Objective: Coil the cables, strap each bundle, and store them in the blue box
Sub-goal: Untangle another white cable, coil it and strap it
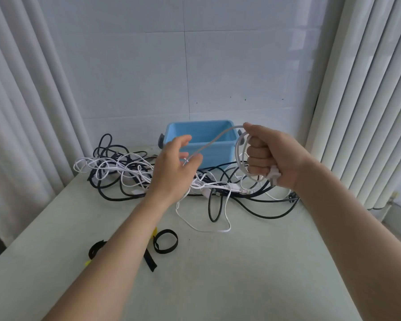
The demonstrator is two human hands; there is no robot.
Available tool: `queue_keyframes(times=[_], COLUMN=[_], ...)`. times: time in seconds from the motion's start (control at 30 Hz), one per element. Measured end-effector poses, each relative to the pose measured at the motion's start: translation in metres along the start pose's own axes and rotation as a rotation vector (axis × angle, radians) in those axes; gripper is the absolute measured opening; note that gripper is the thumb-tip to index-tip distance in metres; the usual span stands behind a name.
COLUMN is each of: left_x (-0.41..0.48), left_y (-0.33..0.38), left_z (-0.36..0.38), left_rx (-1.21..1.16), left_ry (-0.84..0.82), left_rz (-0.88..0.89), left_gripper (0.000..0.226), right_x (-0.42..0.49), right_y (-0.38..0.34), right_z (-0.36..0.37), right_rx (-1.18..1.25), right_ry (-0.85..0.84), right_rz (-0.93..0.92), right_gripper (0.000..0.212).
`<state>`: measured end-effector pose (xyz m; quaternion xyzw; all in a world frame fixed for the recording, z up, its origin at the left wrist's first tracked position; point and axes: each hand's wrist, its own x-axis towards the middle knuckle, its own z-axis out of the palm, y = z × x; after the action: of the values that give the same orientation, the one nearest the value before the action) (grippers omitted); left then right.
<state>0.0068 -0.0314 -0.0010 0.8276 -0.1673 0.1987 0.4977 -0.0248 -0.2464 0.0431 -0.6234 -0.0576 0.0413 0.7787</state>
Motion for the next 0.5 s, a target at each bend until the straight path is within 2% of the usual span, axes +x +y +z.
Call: queue_keyframes(times=[0.07,0.13,0.2,0.27,0.37,0.5], left_x=[-0.003,-0.004,-0.007,-0.008,-0.008,-0.008], left_y=[-0.009,-0.016,-0.018,-0.020,-0.023,-0.020], left_z=[0.006,0.008,0.008,0.006,0.005,0.005], left_rx=[0.045,0.021,-0.149,-0.257,-0.239,-0.107], left_ry=[-0.110,-0.124,-0.175,-0.258,-0.356,-0.496], left_rz=[-0.034,-0.029,-0.086,-0.144,-0.171,-0.107], left_gripper=[0.054,0.040,0.021,0.015,0.016,0.021], right_x=[-0.004,-0.006,-0.006,-0.002,0.006,0.015], right_y=[-0.004,-0.008,-0.012,-0.013,-0.009,-0.007], right_z=[0.002,0.004,0.006,0.005,0.000,-0.003], right_rx=[0.059,0.131,0.262,0.460,0.733,0.795], right_ry=[-0.075,-0.119,-0.110,-0.066,0.037,0.236], right_rz=[0.020,0.003,-0.052,-0.118,-0.192,-0.326], right_gripper=[0.053,0.054,0.055,0.053,0.044,0.031])
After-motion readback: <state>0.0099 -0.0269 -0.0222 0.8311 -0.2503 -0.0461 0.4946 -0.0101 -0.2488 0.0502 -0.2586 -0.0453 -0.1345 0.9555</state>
